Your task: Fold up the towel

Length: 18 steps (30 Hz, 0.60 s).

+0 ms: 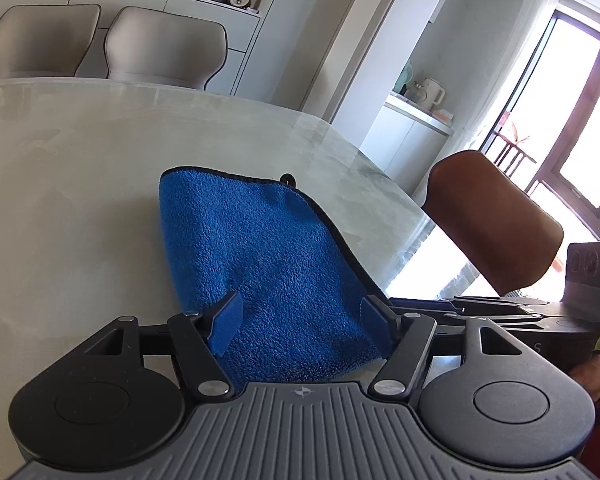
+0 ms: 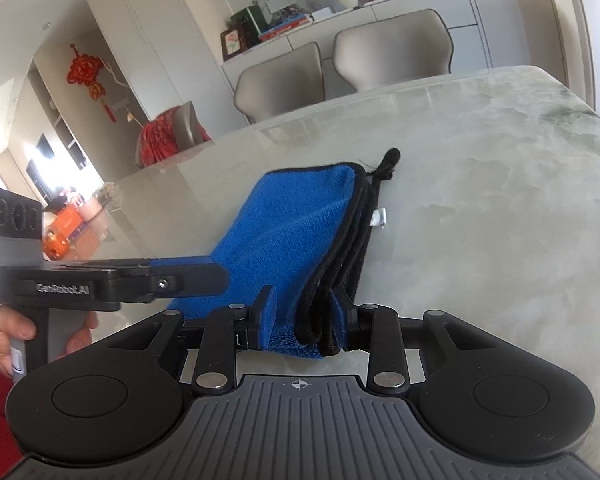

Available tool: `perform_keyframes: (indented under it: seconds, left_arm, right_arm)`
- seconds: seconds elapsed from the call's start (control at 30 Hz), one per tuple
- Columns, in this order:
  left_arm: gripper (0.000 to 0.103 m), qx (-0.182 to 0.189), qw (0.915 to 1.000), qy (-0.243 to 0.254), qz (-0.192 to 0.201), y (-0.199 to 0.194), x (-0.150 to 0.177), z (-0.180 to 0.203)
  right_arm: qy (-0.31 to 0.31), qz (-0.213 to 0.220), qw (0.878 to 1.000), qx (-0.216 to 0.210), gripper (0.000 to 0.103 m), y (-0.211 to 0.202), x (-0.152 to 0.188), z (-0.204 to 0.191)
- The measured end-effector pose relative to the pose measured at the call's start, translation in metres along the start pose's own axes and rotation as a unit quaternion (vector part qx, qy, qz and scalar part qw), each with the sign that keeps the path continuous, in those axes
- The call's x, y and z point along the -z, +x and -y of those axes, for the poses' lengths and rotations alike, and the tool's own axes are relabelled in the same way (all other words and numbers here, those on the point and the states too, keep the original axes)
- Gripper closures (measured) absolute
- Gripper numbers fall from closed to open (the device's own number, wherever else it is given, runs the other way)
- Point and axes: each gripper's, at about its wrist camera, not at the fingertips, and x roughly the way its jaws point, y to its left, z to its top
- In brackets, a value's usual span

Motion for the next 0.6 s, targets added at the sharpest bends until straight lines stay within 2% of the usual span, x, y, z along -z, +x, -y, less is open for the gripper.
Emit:
perform_keyframes:
  seconds: [0.03, 0.07, 0.1, 0.2, 0.37, 0.47, 0.53, 0.6]
  left_arm:
    - [0.034, 0.000, 1.0000, 0.000, 0.000, 0.000, 0.000, 0.000]
    - [0.034, 0.000, 1.0000, 0.001, 0.000, 0.000, 0.000, 0.001]
    - [0.033, 0.001, 1.0000, 0.002, 0.000, 0.000, 0.000, 0.001]
    - [0.033, 0.002, 1.0000, 0.007, -0.003, 0.001, 0.003, 0.003]
    - [0.033, -0.004, 0.9997, 0.022, -0.005, 0.004, 0.006, 0.006]
    - [0.033, -0.009, 0.9993, 0.035, -0.005, 0.003, 0.008, 0.009]
    - [0.033, -0.014, 0.9991, 0.041, -0.004, 0.001, 0.008, 0.012]
    - [0.033, -0.014, 0.9990, 0.042, -0.001, -0.003, 0.006, 0.014]
  right_arm:
    - [0.001, -0.004, 1.000, 0.005, 0.074, 0.003, 0.001, 0.001]
    - [0.002, 0.000, 1.000, 0.005, 0.086, 0.001, 0.001, 0.001]
    - [0.002, 0.006, 1.000, 0.004, 0.093, -0.003, 0.001, 0.001]
    - [0.000, 0.019, 1.000, 0.004, 0.096, -0.013, 0.001, -0.001]
    - [-0.011, 0.007, 1.000, 0.023, 0.095, -0.009, 0.007, -0.002]
    - [0.004, 0.004, 1.000, 0.018, 0.089, -0.003, 0.009, 0.007]
    - [0.023, 0.018, 1.000, 0.009, 0.087, -0.011, 0.006, 0.012]
    - [0.006, 0.052, 0.999, 0.012, 0.087, -0.023, 0.004, 0.007]
